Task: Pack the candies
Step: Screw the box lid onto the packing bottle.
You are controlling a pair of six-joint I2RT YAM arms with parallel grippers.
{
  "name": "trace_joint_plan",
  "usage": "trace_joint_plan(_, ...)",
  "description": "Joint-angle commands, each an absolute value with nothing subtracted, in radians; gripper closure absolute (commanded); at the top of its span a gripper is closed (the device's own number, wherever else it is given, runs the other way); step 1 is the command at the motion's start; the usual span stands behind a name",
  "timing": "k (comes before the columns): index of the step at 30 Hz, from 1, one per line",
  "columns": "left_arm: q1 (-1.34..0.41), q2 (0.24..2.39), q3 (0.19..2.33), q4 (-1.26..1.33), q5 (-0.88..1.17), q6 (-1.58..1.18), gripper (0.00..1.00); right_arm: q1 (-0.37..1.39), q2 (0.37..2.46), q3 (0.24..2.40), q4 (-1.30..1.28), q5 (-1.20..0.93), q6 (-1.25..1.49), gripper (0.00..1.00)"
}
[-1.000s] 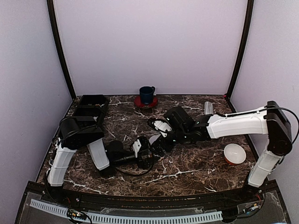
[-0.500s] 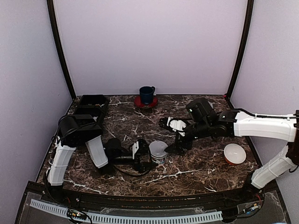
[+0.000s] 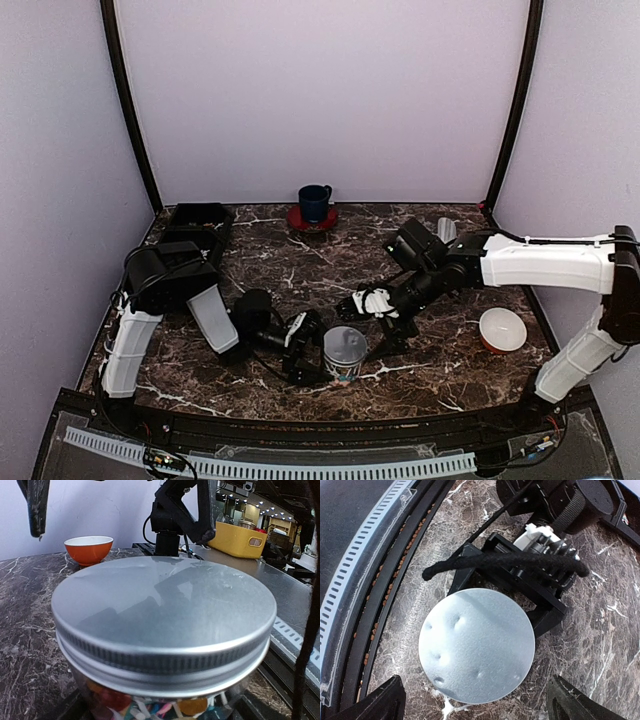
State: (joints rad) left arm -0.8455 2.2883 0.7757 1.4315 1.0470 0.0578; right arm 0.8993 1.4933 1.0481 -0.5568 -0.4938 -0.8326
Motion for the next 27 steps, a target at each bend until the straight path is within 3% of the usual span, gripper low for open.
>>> trace_joint_plan(1, -0.839, 2.250, 0.794, 1.344, 1.141, 0.062, 0.14, 0.907, 1.537, 1.104, -0.609, -0.558, -0.926, 0.02)
trace_joint_plan(27, -0.840, 2.252, 0.817, 1.273, 1.161, 0.089, 0.14, 0.926, 1.707, 1.218, -0.602, -0.634, -0.921, 0.01)
